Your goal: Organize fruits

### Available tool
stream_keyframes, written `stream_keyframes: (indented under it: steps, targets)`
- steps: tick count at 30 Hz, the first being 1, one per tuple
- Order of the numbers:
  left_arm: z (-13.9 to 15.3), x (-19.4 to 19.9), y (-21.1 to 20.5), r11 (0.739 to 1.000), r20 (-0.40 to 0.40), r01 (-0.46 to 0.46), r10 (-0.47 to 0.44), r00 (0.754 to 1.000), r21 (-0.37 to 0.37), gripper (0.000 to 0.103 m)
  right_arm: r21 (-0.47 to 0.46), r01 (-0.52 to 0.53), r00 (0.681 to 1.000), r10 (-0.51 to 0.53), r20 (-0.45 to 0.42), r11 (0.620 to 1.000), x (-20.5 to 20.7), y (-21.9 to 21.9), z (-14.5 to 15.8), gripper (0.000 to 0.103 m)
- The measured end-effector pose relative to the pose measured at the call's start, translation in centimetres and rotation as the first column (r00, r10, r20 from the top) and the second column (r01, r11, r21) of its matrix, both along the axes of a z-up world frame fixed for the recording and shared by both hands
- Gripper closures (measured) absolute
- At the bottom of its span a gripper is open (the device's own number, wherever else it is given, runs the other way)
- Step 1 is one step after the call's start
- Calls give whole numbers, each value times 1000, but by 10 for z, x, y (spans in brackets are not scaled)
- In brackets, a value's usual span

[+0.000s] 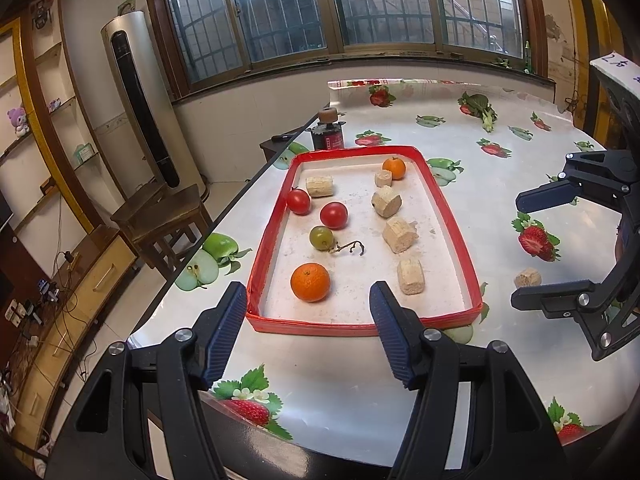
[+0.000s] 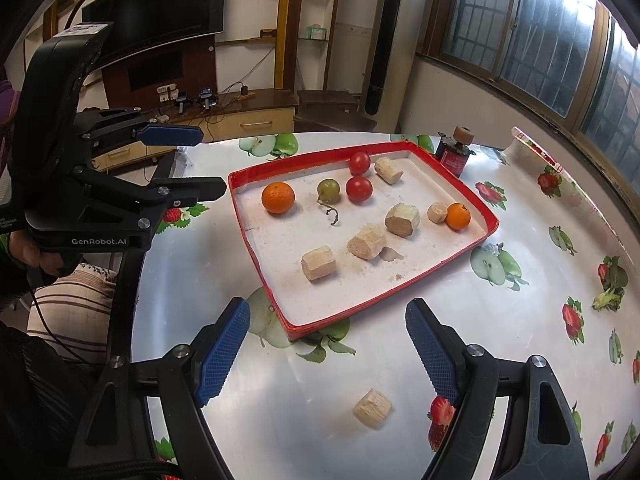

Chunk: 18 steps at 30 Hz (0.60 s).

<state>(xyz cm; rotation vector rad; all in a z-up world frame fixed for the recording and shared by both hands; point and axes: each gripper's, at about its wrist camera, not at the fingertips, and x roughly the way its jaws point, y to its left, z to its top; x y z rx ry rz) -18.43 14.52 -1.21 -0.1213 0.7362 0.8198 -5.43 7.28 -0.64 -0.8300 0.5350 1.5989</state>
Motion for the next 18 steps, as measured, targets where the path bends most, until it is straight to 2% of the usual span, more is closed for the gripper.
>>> stream_keyframes:
  steps: [18]
  targets:
    - [-2,4,-3,1000,-11,2,-3,1000,-11,40,-13,0,1000,0,-5,1000,0,-1,-5,21]
